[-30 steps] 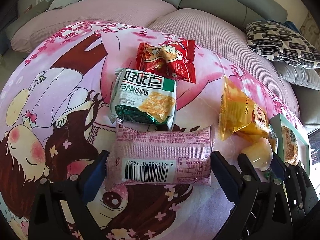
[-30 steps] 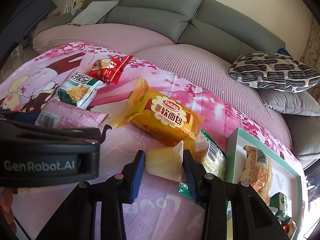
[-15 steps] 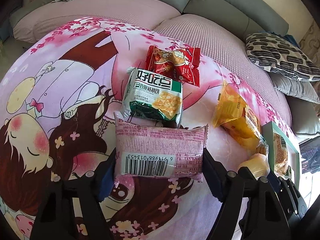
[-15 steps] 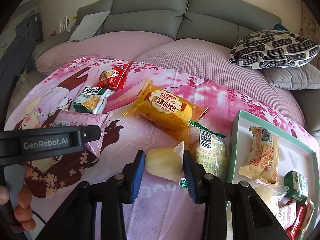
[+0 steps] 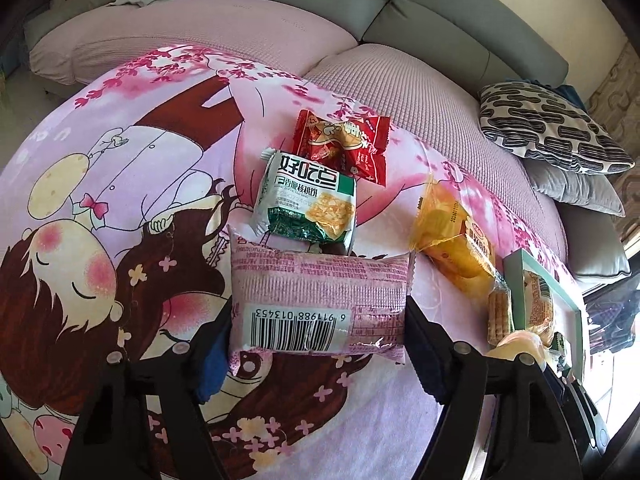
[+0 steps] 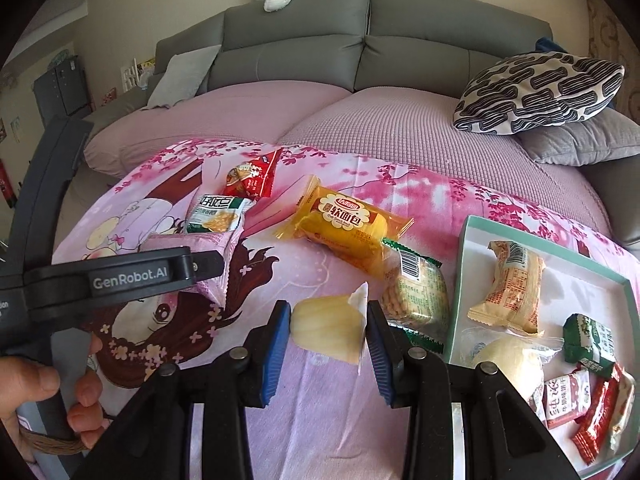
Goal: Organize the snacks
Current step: 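Carry the jelly cup and pink pack over into the tray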
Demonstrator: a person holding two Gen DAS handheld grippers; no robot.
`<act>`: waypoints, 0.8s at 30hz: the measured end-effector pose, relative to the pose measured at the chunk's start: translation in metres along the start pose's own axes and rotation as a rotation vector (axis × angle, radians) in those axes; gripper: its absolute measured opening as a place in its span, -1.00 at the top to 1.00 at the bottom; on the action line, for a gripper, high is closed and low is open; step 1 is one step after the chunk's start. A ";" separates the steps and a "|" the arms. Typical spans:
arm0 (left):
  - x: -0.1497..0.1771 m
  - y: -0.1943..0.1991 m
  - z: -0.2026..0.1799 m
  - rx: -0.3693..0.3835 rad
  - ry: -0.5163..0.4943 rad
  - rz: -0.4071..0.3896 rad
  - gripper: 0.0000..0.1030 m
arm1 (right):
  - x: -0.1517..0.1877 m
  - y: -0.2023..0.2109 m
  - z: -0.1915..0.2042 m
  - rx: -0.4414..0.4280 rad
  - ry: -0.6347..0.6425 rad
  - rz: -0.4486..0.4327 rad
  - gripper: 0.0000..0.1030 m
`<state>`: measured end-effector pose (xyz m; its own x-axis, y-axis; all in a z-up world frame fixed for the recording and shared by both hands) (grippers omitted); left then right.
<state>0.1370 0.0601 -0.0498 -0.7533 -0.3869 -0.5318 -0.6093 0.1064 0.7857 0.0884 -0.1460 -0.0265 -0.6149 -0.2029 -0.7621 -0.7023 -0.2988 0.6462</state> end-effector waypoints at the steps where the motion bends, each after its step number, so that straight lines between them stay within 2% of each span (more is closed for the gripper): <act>1: 0.000 0.001 -0.001 0.001 -0.002 -0.004 -0.50 | 0.000 0.003 0.000 -0.002 -0.001 -0.004 0.22; 15: -0.004 0.014 -0.031 0.006 -0.043 -0.041 -0.50 | -0.006 0.027 -0.026 0.005 -0.065 -0.062 0.22; 24: 0.001 0.016 -0.061 0.037 -0.102 -0.044 -0.50 | -0.006 0.051 -0.075 0.093 -0.161 -0.111 0.22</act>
<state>0.1412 0.0056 -0.0187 -0.7456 -0.2971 -0.5966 -0.6499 0.1262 0.7494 0.0832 -0.2295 0.0084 -0.5764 -0.0195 -0.8169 -0.7941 -0.2223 0.5657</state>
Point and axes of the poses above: each gripper's, at about its wrist camera, not at the fingertips, and y roughly against the way its jaws point, z to its left, x to its underside, the point moved 2 cm from there along -y, roughly the way its jaws point, and after that the axes turned 6 degrees about -z, right-handed, at the moved point
